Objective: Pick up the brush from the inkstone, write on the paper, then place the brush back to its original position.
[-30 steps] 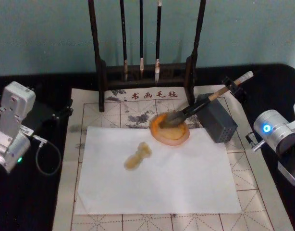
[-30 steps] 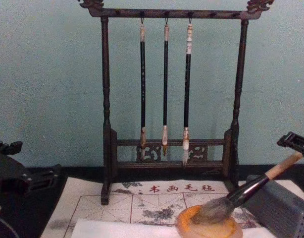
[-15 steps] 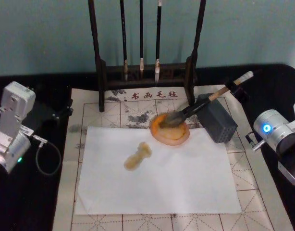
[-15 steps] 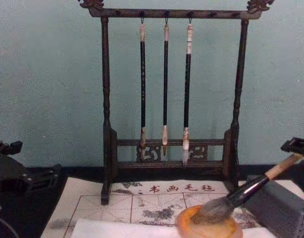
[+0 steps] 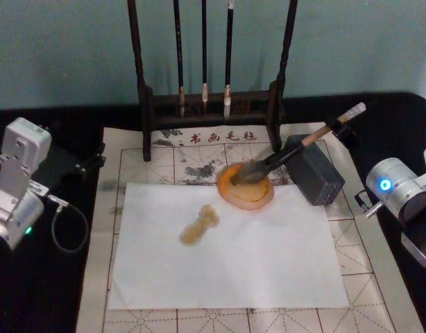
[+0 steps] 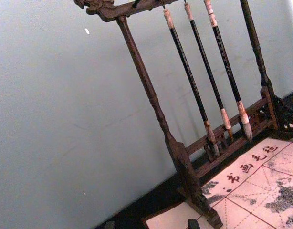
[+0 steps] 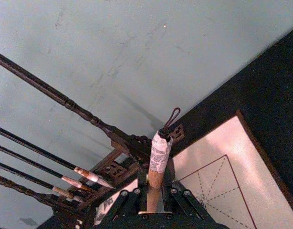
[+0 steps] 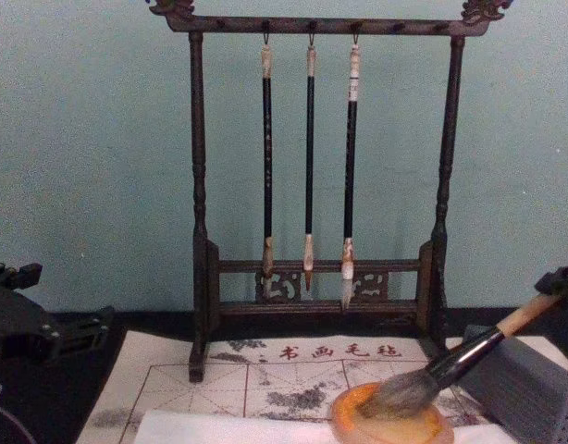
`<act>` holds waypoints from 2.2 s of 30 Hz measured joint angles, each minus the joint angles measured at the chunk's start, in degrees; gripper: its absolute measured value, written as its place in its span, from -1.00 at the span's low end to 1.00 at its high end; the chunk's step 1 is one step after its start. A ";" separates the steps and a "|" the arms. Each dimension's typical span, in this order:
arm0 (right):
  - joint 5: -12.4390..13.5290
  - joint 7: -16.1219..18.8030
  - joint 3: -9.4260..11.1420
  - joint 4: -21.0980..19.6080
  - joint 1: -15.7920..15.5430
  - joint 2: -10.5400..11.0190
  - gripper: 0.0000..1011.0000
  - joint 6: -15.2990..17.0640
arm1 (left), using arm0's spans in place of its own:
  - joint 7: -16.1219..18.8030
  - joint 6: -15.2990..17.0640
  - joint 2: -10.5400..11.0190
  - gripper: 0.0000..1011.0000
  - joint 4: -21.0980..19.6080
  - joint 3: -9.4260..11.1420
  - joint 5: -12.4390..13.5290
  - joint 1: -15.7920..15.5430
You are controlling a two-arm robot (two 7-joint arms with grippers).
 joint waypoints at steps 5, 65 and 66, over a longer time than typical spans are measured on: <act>0.00 0.00 0.00 0.00 0.00 0.01 -0.61 0.00 | 0.00 0.00 0.00 0.98 0.00 0.00 0.00 0.00; -23.36 7.76 -11.71 -10.22 4.11 9.98 -0.61 -7.11 | 0.00 0.00 0.00 0.98 0.00 0.00 0.00 0.00; -23.86 7.84 -11.90 -10.36 4.17 10.08 -0.61 -7.11 | 0.00 0.00 0.00 0.98 0.00 0.00 0.00 0.00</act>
